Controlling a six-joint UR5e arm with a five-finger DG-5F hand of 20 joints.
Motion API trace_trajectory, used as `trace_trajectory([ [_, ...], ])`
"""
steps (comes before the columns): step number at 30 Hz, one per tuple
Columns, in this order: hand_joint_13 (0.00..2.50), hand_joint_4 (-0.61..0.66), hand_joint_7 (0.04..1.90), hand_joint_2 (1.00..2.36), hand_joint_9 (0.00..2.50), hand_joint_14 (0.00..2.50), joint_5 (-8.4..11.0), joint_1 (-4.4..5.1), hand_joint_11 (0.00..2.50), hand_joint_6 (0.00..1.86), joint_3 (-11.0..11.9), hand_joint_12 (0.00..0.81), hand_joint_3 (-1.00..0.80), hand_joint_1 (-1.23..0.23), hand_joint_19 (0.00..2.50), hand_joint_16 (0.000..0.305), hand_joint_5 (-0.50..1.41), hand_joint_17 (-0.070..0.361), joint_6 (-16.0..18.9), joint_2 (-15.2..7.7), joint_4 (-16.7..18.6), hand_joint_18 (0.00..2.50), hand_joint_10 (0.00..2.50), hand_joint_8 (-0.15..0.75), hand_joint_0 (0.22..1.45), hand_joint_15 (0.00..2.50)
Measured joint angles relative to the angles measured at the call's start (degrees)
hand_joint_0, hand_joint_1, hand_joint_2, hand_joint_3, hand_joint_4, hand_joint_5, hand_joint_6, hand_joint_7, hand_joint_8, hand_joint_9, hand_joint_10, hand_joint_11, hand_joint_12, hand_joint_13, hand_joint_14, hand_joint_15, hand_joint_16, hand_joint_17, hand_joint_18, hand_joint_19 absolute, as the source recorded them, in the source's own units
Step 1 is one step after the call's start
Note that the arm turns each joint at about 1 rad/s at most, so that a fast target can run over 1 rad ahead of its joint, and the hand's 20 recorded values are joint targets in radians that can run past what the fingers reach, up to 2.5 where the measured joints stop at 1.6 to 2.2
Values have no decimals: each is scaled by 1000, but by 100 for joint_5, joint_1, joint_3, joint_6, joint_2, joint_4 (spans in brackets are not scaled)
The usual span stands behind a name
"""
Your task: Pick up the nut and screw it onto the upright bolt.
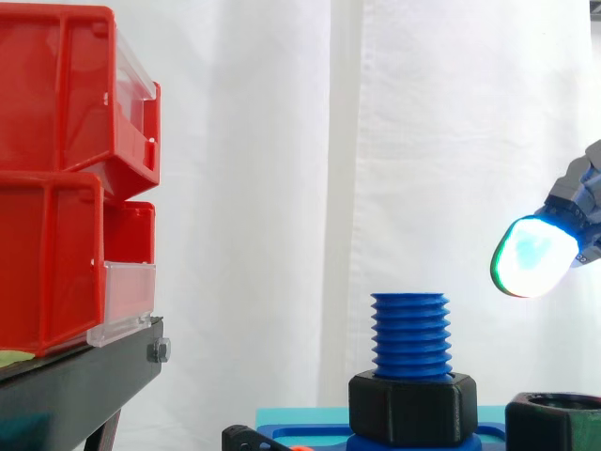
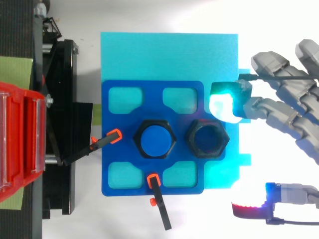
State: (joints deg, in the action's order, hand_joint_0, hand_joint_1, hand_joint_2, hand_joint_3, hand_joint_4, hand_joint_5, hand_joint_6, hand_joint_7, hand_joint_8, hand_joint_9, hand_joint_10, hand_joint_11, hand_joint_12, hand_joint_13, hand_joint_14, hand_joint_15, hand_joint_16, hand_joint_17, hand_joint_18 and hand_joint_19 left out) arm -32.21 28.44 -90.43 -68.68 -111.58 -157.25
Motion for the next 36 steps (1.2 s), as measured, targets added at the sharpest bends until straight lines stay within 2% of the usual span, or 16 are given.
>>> trace_trajectory([
  [7,49,234,635,1000,164,0,80,4,0,501,6,476,-500,-781,0,77,-269,174,-22,-89,25,0,0,329,378,0],
  [17,77,236,651,1000,194,0,183,36,0,501,32,477,-500,-768,0,76,-264,170,-111,-247,290,9,0,334,390,0],
  [25,99,236,659,1000,212,0,230,45,0,501,50,476,-500,-758,27,74,-262,167,-265,-494,504,32,0,334,402,0],
  [36,120,239,670,1000,223,0,307,48,0,501,60,477,-500,-750,41,74,-259,166,-285,-592,598,54,0,337,407,0],
])
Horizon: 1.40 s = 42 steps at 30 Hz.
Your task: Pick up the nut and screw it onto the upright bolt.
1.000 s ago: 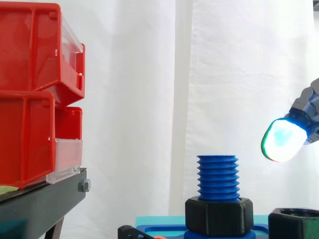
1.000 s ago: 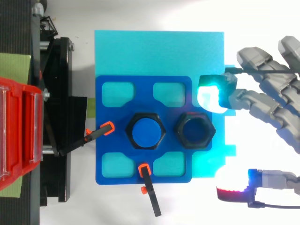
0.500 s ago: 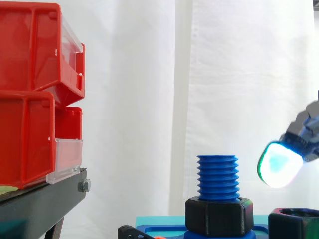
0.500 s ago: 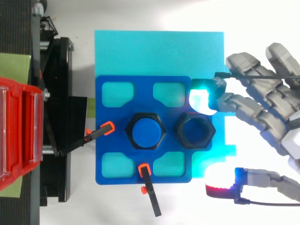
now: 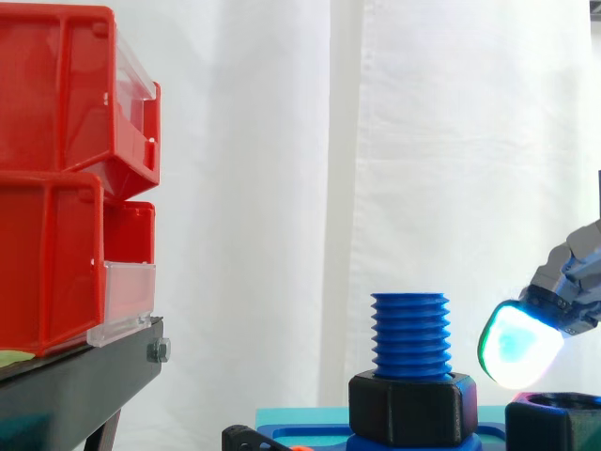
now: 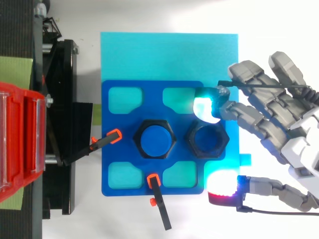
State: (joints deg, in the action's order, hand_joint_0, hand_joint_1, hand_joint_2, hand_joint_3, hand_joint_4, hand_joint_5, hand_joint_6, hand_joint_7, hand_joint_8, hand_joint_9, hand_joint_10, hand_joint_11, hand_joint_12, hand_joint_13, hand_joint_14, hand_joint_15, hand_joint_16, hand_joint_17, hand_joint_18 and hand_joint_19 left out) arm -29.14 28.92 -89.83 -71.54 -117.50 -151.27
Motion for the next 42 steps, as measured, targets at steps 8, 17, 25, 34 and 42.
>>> trace_trajectory([
  [8,141,244,691,1000,240,0,21,-1,0,502,6,479,-500,-743,63,73,-254,165,-36,-66,56,83,0,341,411,0],
  [17,197,252,691,1000,298,0,61,0,0,502,62,478,-500,-769,18,72,-243,162,-150,-96,196,188,0,346,417,0],
  [25,221,258,745,1000,326,0,62,0,0,502,69,473,-500,-765,38,71,-236,160,-183,-98,204,223,0,346,422,0],
  [34,253,284,792,1000,350,0,66,-7,0,503,67,475,-500,-772,57,70,-245,158,-172,-98,39,268,2,349,425,0],
  [42,276,306,847,1000,369,0,67,-14,11,503,64,479,-500,-772,76,70,-237,157,-168,-98,-31,304,0,352,431,0],
])
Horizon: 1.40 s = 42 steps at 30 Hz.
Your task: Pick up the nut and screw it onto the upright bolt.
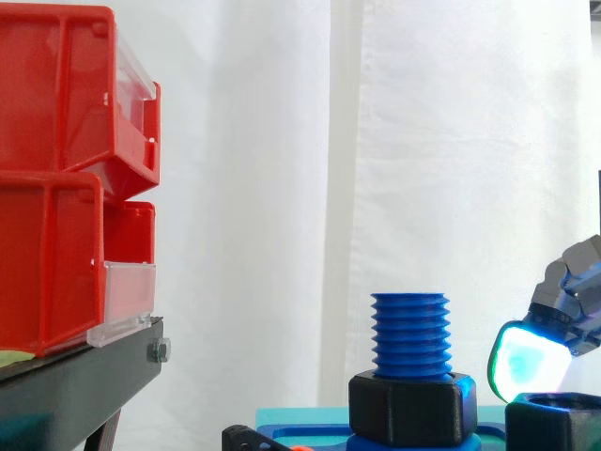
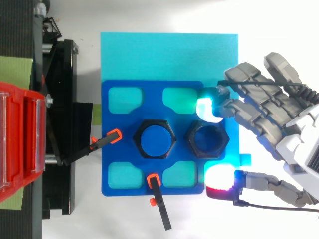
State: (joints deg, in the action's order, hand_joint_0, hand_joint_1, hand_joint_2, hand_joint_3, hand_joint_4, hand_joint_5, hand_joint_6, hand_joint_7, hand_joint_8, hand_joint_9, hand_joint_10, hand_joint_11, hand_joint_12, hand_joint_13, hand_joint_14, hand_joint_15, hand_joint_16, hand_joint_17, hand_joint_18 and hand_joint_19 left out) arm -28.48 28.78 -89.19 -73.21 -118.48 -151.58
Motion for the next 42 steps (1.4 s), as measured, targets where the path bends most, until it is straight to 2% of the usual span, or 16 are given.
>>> trace_trajectory([
  [9,295,319,938,1000,416,0,0,-4,74,503,2,469,-500,-768,96,65,-224,147,0,-1,-10,319,0,347,478,0],
  [16,372,329,1095,1000,537,0,-9,-10,167,503,2,451,-500,-724,131,60,-193,135,2,0,-3,409,5,354,544,9],
  [25,490,311,1271,1000,665,1,-20,-23,265,501,2,443,-500,-741,171,58,-165,129,0,0,11,517,8,353,588,32],
  [42,603,303,1277,1000,736,1,-52,-44,300,501,26,445,-500,-749,214,55,-156,123,8,7,-79,611,9,351,596,78],
])
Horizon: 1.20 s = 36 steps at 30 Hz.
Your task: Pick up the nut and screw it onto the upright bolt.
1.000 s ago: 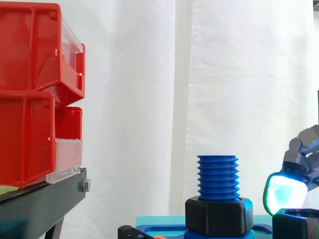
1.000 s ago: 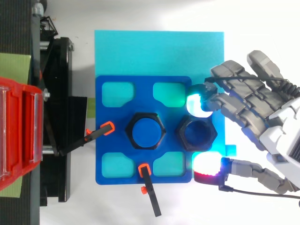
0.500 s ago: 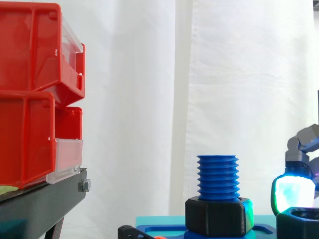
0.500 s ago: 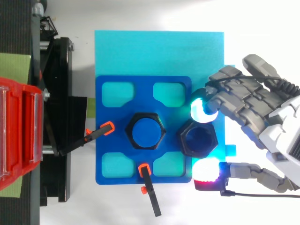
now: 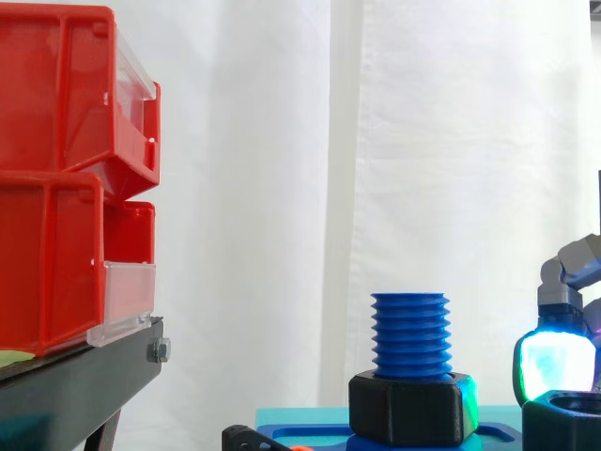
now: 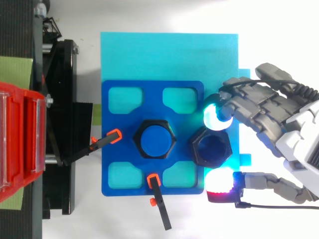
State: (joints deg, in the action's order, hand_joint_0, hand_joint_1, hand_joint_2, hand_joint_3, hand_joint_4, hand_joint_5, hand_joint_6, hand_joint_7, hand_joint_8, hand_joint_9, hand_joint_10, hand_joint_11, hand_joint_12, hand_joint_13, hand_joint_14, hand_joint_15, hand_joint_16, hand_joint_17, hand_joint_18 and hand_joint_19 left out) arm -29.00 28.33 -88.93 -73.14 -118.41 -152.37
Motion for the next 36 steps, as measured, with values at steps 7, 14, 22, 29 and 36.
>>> trace_trajectory([
  [7,634,307,1277,1000,748,2,-59,-67,300,501,240,446,-500,-753,222,55,-153,123,170,1,-593,634,9,353,595,93],
  [14,670,307,1275,1000,753,4,-83,-129,283,501,494,474,-500,-746,237,55,-152,124,379,2,-1356,665,11,361,595,116],
  [22,684,307,1273,1000,754,3,-160,-210,281,501,833,487,-500,-748,253,55,-151,124,941,2,-2487,681,9,365,596,118],
  [29,685,308,1279,1000,756,3,-329,-292,289,501,977,486,-500,-749,267,55,-150,123,1383,49,-3089,687,9,361,596,104],
  [36,686,305,1274,1000,752,2,-550,-378,292,501,1439,515,-500,-745,293,56,-150,127,1353,63,-3430,714,10,362,597,68],
])
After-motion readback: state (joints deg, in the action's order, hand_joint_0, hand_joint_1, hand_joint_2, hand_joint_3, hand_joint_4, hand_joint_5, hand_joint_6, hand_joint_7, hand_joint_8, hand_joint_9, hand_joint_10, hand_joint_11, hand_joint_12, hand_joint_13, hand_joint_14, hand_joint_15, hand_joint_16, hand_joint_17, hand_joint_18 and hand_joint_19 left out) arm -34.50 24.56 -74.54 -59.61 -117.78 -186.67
